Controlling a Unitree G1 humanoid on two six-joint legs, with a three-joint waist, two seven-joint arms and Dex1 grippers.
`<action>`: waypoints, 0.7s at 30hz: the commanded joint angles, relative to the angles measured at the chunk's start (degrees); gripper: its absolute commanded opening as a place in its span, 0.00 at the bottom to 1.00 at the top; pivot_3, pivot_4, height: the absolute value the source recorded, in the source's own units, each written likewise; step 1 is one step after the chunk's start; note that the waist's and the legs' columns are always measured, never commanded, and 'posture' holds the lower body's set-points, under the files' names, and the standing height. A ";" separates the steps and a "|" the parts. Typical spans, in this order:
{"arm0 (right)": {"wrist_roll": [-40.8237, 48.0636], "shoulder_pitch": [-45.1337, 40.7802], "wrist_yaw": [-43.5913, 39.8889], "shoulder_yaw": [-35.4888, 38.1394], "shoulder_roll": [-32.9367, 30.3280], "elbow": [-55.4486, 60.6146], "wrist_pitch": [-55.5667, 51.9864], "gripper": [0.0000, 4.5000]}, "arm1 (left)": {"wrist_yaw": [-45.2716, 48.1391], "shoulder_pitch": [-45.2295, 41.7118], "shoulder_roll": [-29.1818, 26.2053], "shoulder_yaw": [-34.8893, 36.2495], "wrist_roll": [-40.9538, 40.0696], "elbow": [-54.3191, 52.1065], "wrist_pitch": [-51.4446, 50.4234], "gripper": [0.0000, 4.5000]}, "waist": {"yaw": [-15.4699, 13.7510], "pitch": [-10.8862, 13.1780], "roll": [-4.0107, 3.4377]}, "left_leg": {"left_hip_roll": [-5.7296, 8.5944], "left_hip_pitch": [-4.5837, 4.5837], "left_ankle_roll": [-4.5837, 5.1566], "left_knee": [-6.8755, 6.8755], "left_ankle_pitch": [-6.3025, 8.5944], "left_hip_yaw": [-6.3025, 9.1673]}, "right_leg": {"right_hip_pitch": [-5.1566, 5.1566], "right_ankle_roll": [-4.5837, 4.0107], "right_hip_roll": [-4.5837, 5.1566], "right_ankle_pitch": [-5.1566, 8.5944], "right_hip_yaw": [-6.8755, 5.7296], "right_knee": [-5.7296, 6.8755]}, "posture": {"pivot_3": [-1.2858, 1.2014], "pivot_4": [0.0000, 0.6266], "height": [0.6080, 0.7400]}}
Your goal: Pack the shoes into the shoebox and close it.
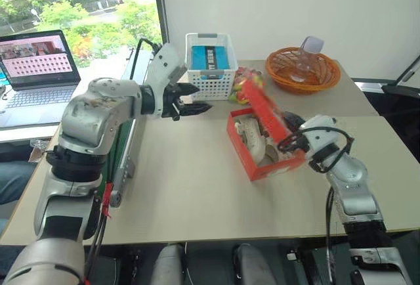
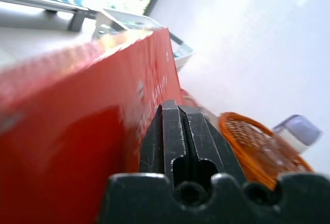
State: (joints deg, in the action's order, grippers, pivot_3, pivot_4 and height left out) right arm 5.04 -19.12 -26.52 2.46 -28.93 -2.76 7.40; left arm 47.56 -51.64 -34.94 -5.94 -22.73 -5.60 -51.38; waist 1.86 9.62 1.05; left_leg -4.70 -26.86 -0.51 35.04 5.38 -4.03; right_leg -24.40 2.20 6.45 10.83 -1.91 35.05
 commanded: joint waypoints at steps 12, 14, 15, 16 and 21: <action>11.45 -27.28 -14.80 -2.87 2.01 -19.50 -25.53 0.02 | -8.83 7.50 1.84 5.93 -0.42 -8.77 0.47 0.68 | -1.23 0.01 0.00 | -0.10 -0.05 0.00 -0.09 0.00 -0.01 | -0.09 -0.08 -0.03 0.00 -0.17 0.01 | 0.52 0.24 0.97; 8.38 -28.89 -16.93 -6.10 4.29 -28.98 -23.47 0.02 | -10.06 9.12 1.62 6.67 -0.66 -10.74 -0.42 0.68 | -1.21 0.01 0.00 | -0.09 -0.25 0.00 -0.09 0.00 -0.01 | -0.18 -0.08 -0.02 0.01 -0.23 -0.02 | 0.52 0.24 0.97; 8.31 -29.37 -17.79 -6.39 5.67 -32.54 -24.02 0.02 | -10.68 9.95 1.47 7.12 -0.79 -11.76 -0.93 0.68 | -1.13 0.01 0.00 | -0.09 -0.27 0.00 -0.06 0.00 -0.02 | -0.22 -0.08 -0.02 0.00 -0.22 -0.03 | 0.52 0.24 0.97; 7.92 -29.66 -18.37 -6.63 6.61 -35.09 -23.86 0.02 | -11.13 10.65 1.26 7.47 -0.91 -12.63 -1.35 0.68 | -1.12 0.02 0.01 | -0.08 -0.31 0.00 -0.05 0.00 -0.01 | -0.21 -0.07 -0.02 -0.01 -0.21 -0.02 | 0.52 0.24 0.97; 5.07 -28.81 -19.18 -7.91 8.04 -38.38 -22.92 0.02 | -12.46 13.23 0.89 8.68 -1.42 -15.26 -2.94 0.68 | -1.07 0.01 0.01 | -0.10 -0.38 0.01 -0.03 -0.03 0.00 | -0.28 0.21 -0.07 -0.13 -0.21 0.07 | 0.52 0.24 0.97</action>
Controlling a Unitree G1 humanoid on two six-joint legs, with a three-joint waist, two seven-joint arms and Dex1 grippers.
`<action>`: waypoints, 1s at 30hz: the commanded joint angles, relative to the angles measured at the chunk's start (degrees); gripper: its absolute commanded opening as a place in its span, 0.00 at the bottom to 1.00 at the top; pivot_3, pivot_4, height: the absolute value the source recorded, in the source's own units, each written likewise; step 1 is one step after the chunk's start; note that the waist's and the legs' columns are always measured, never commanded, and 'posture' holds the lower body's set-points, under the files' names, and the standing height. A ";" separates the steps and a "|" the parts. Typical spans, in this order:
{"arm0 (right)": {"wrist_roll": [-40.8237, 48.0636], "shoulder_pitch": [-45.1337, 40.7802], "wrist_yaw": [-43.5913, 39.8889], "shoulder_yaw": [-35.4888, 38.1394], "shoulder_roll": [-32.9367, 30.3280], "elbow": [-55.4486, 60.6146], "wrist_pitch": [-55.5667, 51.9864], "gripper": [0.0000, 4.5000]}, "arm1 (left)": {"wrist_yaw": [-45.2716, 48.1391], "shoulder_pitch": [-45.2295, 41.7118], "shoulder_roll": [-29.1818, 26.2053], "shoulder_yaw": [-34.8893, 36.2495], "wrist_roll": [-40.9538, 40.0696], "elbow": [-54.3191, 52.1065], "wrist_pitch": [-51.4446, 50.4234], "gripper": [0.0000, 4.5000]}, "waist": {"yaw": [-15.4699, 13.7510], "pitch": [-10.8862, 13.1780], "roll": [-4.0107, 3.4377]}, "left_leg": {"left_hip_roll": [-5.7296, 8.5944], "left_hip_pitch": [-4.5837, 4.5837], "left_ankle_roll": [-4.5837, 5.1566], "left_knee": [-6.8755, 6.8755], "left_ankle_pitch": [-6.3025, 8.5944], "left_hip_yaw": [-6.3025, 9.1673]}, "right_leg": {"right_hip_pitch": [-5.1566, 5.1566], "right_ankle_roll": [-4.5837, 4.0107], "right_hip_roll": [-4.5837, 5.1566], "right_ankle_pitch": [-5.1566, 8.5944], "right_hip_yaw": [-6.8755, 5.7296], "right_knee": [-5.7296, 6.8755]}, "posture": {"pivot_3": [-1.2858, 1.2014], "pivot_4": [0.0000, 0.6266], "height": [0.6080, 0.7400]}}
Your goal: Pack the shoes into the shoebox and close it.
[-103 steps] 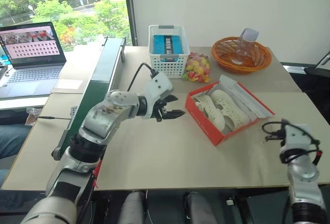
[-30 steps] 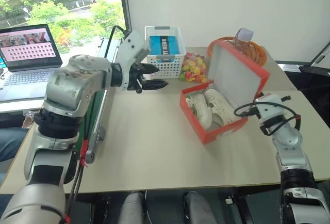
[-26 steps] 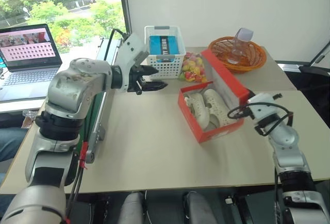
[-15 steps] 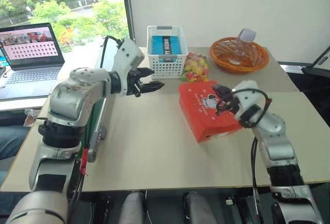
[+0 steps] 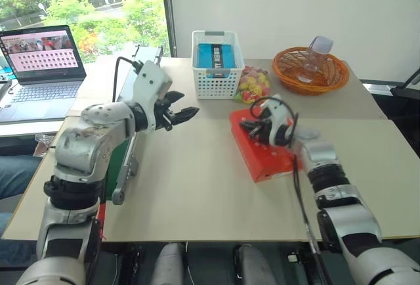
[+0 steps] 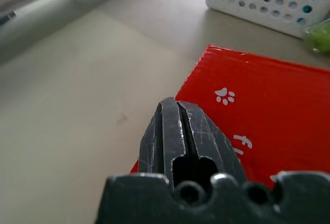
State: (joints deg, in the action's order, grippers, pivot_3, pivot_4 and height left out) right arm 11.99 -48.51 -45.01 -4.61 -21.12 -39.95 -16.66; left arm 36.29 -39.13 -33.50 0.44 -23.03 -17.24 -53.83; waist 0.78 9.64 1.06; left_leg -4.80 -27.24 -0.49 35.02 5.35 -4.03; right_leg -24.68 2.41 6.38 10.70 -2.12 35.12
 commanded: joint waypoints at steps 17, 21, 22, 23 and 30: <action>15.27 19.78 -2.14 15.25 -16.47 53.15 -23.31 0.61 | 6.84 1.41 1.93 -3.09 -2.88 3.98 8.58 0.68 | -1.51 0.01 -0.01 | -0.02 -0.08 -0.05 -0.09 0.02 -0.01 | -0.16 -0.30 0.02 0.21 -0.01 -0.03 | 0.52 0.24 0.97; 19.01 26.00 -2.24 19.72 -20.33 59.85 -27.46 0.92 | 9.18 3.40 1.46 -3.64 -0.85 5.42 14.66 0.68 | -1.43 0.01 -0.01 | 0.00 -0.10 -0.04 -0.05 0.02 -0.06 | -0.23 -0.31 0.07 0.18 0.02 -0.04 | 0.52 0.24 0.97; 19.94 27.25 -2.24 21.31 -21.18 60.50 -28.30 1.00 | 9.15 3.75 1.64 -3.72 0.00 5.95 16.65 0.68 | -1.42 0.01 -0.01 | 0.01 -0.10 -0.04 -0.05 0.02 -0.08 | -0.25 -0.32 0.07 0.13 0.07 -0.05 | 0.52 0.24 0.97; 20.60 28.00 -2.16 22.30 -21.73 60.88 -28.83 1.00 | 9.07 3.96 1.80 -3.74 0.50 6.32 17.96 0.68 | -1.43 0.01 -0.01 | 0.00 -0.07 -0.04 -0.05 0.02 -0.07 | -0.21 -0.32 0.07 0.13 0.06 -0.03 | 0.52 0.24 0.97; 19.95 34.10 12.45 39.36 -16.15 54.59 -25.99 1.00 | -0.68 7.28 8.45 -2.26 2.80 6.04 18.90 0.68 | -1.98 -0.05 0.09 | 0.02 -0.05 -0.05 0.07 0.03 -0.05 | -0.08 -0.34 0.12 0.09 0.02 -0.17 | 0.52 0.24 0.97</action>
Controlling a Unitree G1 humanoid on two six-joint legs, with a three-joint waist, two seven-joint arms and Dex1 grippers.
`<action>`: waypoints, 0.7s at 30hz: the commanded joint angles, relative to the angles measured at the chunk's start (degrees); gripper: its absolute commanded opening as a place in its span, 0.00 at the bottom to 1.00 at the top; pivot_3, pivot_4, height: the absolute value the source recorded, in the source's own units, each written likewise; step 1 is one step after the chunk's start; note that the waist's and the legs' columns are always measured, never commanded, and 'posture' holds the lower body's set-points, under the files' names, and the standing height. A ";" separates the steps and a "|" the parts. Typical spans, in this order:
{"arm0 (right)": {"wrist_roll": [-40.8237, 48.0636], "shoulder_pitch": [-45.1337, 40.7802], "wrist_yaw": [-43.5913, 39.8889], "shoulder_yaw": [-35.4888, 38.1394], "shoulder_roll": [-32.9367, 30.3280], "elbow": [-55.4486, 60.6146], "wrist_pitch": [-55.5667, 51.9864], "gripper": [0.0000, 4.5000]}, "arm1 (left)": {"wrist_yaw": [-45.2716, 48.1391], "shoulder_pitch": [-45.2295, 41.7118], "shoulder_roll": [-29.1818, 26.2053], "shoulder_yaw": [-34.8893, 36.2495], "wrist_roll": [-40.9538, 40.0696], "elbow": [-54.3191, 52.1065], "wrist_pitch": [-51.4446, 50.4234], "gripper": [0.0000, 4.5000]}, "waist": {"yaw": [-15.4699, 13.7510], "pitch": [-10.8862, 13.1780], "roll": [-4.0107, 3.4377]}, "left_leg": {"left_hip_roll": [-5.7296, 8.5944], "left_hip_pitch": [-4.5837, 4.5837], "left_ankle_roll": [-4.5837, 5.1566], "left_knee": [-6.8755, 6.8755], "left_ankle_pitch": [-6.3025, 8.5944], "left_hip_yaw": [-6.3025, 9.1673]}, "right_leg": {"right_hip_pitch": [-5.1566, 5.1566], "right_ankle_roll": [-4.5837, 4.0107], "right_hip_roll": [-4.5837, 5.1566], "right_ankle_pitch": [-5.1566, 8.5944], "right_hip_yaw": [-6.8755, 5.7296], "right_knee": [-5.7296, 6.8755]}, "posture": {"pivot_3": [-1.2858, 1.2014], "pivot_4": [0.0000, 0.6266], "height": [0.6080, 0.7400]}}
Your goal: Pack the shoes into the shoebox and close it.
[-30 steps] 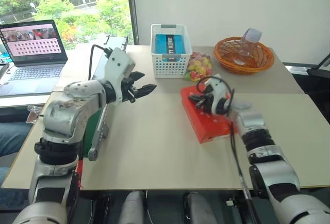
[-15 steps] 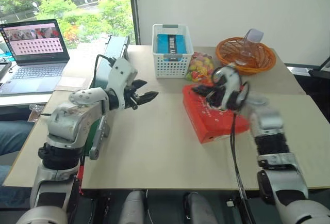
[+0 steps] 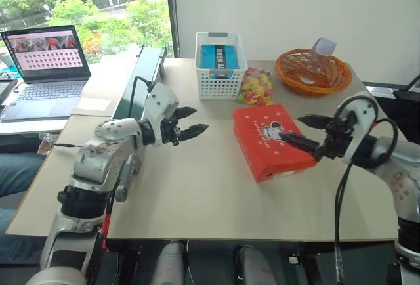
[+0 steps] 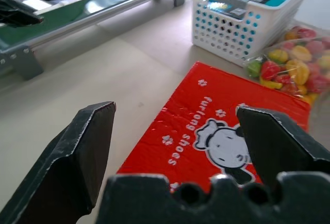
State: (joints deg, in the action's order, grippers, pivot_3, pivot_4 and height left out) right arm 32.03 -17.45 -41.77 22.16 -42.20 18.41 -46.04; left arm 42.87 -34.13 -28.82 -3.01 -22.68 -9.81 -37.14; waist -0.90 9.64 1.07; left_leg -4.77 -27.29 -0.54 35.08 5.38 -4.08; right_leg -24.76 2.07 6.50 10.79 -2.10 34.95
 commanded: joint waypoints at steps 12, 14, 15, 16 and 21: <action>-17.36 17.22 22.24 8.47 20.71 -15.69 34.96 1.00 | -26.17 16.57 17.23 -2.90 17.53 5.09 23.16 0.68 | 0.25 -0.18 -0.12 | 0.03 0.21 0.02 -0.01 0.02 0.04 | 0.25 0.11 -0.02 0.01 -0.02 0.02 | 0.52 0.24 0.97; -17.68 17.36 23.19 7.83 22.26 -17.78 37.49 1.00 | -27.05 18.23 17.80 -3.10 19.03 7.92 26.70 0.68 | 0.61 -0.18 -0.12 | 0.02 0.24 0.01 -0.02 0.03 0.05 | 0.22 0.11 -0.02 0.01 -0.03 -0.04 | 0.52 0.24 0.97; -17.78 17.42 23.46 7.55 22.64 -18.29 38.32 1.00 | -27.22 18.63 17.91 -3.08 19.39 8.73 27.80 0.68 | 0.75 -0.18 -0.13 | 0.02 0.21 0.01 -0.02 0.03 0.06 | 0.20 0.11 -0.01 0.00 -0.03 -0.06 | 0.52 0.24 0.97; -19.18 17.30 23.68 5.84 23.40 -20.52 40.34 1.00 | -28.50 19.63 17.71 -4.14 21.82 12.38 31.71 0.68 | 0.85 -0.18 -0.14 | 0.02 0.21 0.01 -0.02 0.03 0.06 | 0.19 0.11 0.00 0.00 -0.03 -0.07 | 0.52 0.24 0.97; -21.97 15.48 24.21 0.91 24.48 -26.65 46.04 1.00 | -30.69 21.53 19.40 -4.41 24.35 23.75 42.03 0.68 | 1.59 -0.24 -0.20 | 0.02 0.19 0.01 -0.06 0.04 0.06 | 0.01 0.11 0.03 0.00 -0.05 -0.16 | 0.52 0.24 0.97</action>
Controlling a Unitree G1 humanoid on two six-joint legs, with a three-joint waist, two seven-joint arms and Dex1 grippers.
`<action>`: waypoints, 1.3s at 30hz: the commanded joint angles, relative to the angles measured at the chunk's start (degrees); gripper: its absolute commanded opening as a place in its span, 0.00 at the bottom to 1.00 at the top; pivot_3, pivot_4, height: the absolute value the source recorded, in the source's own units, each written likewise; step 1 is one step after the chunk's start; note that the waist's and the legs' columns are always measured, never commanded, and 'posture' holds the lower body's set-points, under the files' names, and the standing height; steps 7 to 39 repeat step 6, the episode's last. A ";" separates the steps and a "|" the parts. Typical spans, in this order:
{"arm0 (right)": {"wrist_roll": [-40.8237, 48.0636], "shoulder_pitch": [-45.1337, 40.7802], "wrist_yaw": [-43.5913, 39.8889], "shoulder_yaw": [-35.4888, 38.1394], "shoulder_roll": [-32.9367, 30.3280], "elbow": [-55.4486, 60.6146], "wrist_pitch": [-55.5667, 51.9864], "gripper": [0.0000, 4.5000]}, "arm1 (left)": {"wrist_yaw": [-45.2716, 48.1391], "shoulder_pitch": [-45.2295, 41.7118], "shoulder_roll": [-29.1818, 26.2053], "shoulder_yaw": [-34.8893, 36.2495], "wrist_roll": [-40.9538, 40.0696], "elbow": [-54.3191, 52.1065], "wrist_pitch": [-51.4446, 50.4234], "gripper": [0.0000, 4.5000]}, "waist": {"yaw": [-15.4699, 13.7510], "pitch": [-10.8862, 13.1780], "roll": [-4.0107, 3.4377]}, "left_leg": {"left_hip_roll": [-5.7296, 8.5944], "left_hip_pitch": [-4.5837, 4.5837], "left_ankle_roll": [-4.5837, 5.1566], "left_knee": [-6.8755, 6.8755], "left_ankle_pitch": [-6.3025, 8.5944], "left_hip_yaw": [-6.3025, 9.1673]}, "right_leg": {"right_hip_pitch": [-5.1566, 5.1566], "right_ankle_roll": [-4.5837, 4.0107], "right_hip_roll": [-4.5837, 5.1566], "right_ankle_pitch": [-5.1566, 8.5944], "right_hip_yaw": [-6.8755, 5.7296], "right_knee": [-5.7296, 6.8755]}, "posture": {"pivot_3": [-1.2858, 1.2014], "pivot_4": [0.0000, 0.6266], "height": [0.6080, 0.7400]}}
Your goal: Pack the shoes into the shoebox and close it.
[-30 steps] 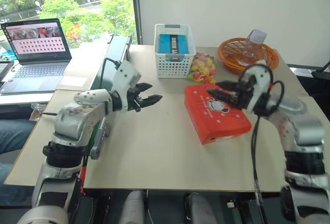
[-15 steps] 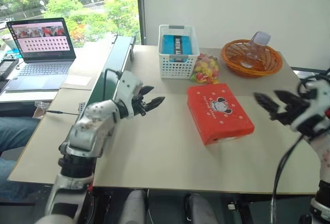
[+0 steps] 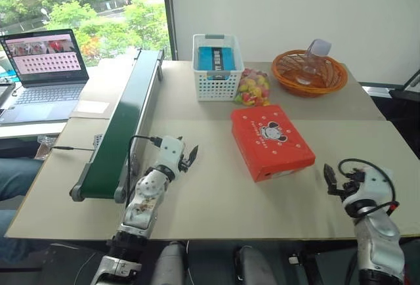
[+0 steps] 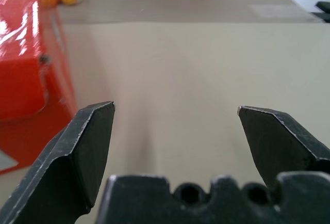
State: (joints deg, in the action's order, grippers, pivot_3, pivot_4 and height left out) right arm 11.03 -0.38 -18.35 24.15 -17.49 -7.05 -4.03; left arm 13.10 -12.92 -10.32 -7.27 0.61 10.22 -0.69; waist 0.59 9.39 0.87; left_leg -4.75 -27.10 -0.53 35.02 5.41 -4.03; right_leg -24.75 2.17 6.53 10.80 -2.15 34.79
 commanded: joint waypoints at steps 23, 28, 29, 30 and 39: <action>-1.41 -2.62 1.13 -2.89 -0.63 -4.41 7.11 1.00 | -0.98 0.10 2.62 1.49 -0.12 8.62 8.45 0.68 | -0.06 0.01 0.00 | 0.02 -0.25 0.00 -0.12 0.00 -0.01 | -0.23 -0.01 0.02 0.00 0.01 0.11 | 0.52 0.24 0.97; -1.41 -2.62 1.13 -2.89 -0.63 -4.41 7.11 1.00 | -0.98 0.10 2.62 1.49 -0.12 8.62 8.45 0.68 | -0.06 0.01 0.00 | 0.02 -0.25 0.00 -0.12 0.00 -0.01 | -0.23 -0.01 0.02 0.00 0.01 0.11 | 0.52 0.24 0.97; -1.41 -2.62 1.13 -2.89 -0.63 -4.41 7.11 1.00 | -0.98 0.10 2.62 1.49 -0.12 8.62 8.45 0.68 | -0.06 0.01 0.00 | 0.02 -0.25 0.00 -0.12 0.00 -0.01 | -0.23 -0.01 0.02 0.00 0.01 0.11 | 0.52 0.24 0.97; -1.41 -2.62 1.13 -2.89 -0.63 -4.41 7.11 1.00 | -0.98 0.10 2.62 1.49 -0.12 8.62 8.45 0.68 | -0.06 0.01 0.00 | 0.02 -0.25 0.00 -0.12 0.00 -0.01 | -0.23 -0.01 0.02 0.00 0.01 0.11 | 0.52 0.24 0.97; -1.41 -2.62 1.13 -2.89 -0.63 -4.41 7.11 1.00 | -0.98 0.10 2.62 1.49 -0.12 8.62 8.45 0.68 | -0.06 0.01 0.00 | 0.02 -0.25 0.00 -0.12 0.00 -0.01 | -0.23 -0.01 0.02 0.00 0.01 0.11 | 0.52 0.24 0.97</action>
